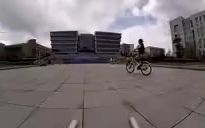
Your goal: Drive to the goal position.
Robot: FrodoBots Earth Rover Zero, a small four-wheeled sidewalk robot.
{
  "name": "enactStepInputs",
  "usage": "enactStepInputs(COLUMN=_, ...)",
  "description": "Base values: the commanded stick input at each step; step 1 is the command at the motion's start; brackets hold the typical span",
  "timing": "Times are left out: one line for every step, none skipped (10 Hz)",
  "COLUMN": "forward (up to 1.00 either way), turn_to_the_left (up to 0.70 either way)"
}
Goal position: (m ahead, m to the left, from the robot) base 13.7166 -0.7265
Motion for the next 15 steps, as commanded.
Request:
enactStepInputs(forward=1.0, turn_to_the_left=0.0)
enactStepInputs(forward=1.0, turn_to_the_left=0.0)
enactStepInputs(forward=1.0, turn_to_the_left=0.0)
enactStepInputs(forward=1.0, turn_to_the_left=0.0)
enactStepInputs(forward=1.0, turn_to_the_left=0.0)
enactStepInputs(forward=1.0, turn_to_the_left=0.0)
enactStepInputs(forward=1.0, turn_to_the_left=0.0)
enactStepInputs(forward=1.0, turn_to_the_left=0.0)
enactStepInputs(forward=1.0, turn_to_the_left=0.0)
enactStepInputs(forward=1.0, turn_to_the_left=0.0)
enactStepInputs(forward=1.0, turn_to_the_left=0.0)
enactStepInputs(forward=1.0, turn_to_the_left=0.0)
enactStepInputs(forward=1.0, turn_to_the_left=0.0)
enactStepInputs(forward=1.0, turn_to_the_left=0.0)
enactStepInputs(forward=1.0, turn_to_the_left=0.0)
